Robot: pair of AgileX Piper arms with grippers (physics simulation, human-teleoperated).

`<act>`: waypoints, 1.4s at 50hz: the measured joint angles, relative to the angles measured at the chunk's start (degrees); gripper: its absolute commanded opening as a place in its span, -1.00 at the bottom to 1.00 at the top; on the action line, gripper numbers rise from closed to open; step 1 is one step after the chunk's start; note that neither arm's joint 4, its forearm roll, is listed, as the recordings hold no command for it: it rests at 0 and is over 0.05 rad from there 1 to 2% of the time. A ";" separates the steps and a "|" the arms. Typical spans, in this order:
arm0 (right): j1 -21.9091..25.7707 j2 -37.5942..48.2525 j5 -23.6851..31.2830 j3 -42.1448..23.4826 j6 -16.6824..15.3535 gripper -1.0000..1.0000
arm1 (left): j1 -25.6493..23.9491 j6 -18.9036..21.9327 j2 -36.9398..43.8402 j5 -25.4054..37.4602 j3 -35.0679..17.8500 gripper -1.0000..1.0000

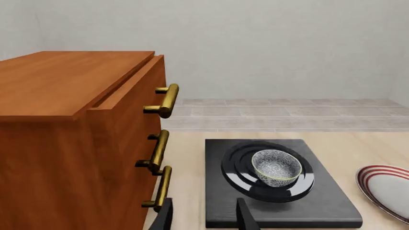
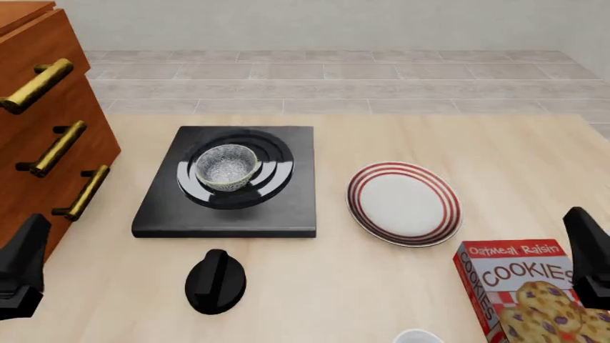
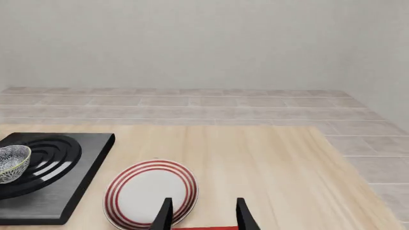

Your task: Pick the akita bowl on the stove and place it on the plate.

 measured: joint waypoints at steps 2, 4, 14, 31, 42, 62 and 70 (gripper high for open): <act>0.19 -0.56 -0.14 -0.02 0.43 1.00 | 0.00 0.00 0.08 -0.04 -0.02 1.00; 0.42 -1.02 -0.10 -0.18 0.62 1.00 | 0.00 0.00 0.14 -0.07 -0.04 1.00; 1.86 -2.26 1.71 -2.38 0.67 1.00 | 0.00 0.01 0.34 -0.19 -0.11 1.00; 7.82 4.71 4.41 -10.68 1.90 1.00 | 0.00 0.02 0.49 -0.30 -0.12 1.00; 12.78 14.22 2.16 -16.20 3.15 1.00 | -0.01 0.02 0.53 -0.33 -0.12 1.00; 23.72 41.97 -3.90 -25.68 1.61 1.00 | -0.01 0.02 0.34 -0.12 -0.17 1.00; 27.60 52.49 -3.34 -32.10 2.35 1.00 | -0.01 0.02 0.29 -0.07 -0.16 1.00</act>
